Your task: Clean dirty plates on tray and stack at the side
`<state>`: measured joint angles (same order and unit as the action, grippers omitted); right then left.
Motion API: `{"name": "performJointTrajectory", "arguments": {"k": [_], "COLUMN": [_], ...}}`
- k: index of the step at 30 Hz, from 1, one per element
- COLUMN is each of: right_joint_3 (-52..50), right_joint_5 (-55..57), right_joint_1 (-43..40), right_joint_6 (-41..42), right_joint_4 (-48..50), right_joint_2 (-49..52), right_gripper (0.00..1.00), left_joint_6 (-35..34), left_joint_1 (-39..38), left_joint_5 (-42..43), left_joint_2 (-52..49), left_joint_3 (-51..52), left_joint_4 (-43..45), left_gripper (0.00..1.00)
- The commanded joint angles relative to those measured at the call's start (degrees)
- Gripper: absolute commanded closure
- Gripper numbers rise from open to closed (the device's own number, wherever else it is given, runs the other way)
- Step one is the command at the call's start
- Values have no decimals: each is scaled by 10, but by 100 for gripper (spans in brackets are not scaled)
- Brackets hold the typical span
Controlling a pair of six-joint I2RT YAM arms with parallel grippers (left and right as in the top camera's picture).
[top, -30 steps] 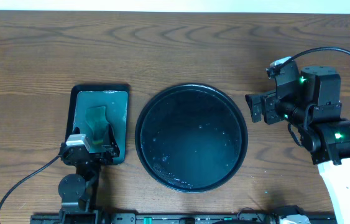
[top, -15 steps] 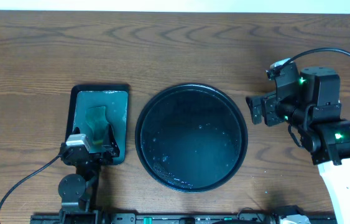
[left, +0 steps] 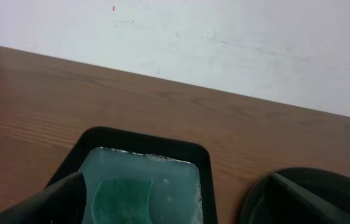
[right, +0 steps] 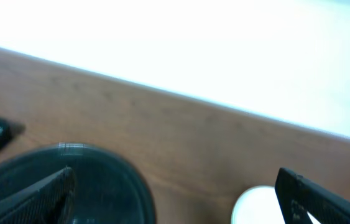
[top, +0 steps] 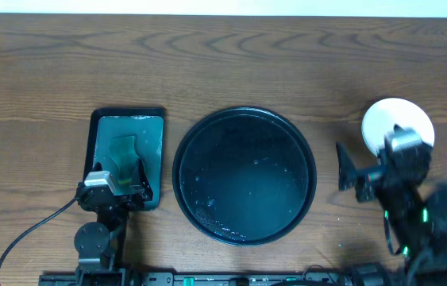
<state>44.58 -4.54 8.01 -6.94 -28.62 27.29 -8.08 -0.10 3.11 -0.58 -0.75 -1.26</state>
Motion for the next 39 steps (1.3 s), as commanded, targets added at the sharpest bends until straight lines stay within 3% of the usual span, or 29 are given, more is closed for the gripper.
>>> {"name": "performJointTrajectory", "arguments": {"k": [1,4,11,23,29,39], "right_joint_3": [-83,-162,-296,-444,-443,-443], "right_joint_5": [-12,-17,-17,-17,-9,13], "right_joint_1": [2,2,2,2,2,2], "right_joint_6": [-1,16,59,97,95,95], "right_joint_4": [37,88,199,436,416,281], "right_joint_2": [-84,-172,-272,-270,-270,-270], "right_gripper": [1,1,1,1,1,1], "left_joint_6": [7,7,7,7,7,7], "left_joint_1": [2,2,2,2,2,2], "left_joint_5": [5,5,5,5,5,5], "left_joint_2": [3,3,3,3,3,3], "left_joint_3": [5,5,5,5,5,5], "left_joint_4": [-26,-26,-26,-26,-26,-26], "left_gripper": [8,8,8,8,8,8]}}
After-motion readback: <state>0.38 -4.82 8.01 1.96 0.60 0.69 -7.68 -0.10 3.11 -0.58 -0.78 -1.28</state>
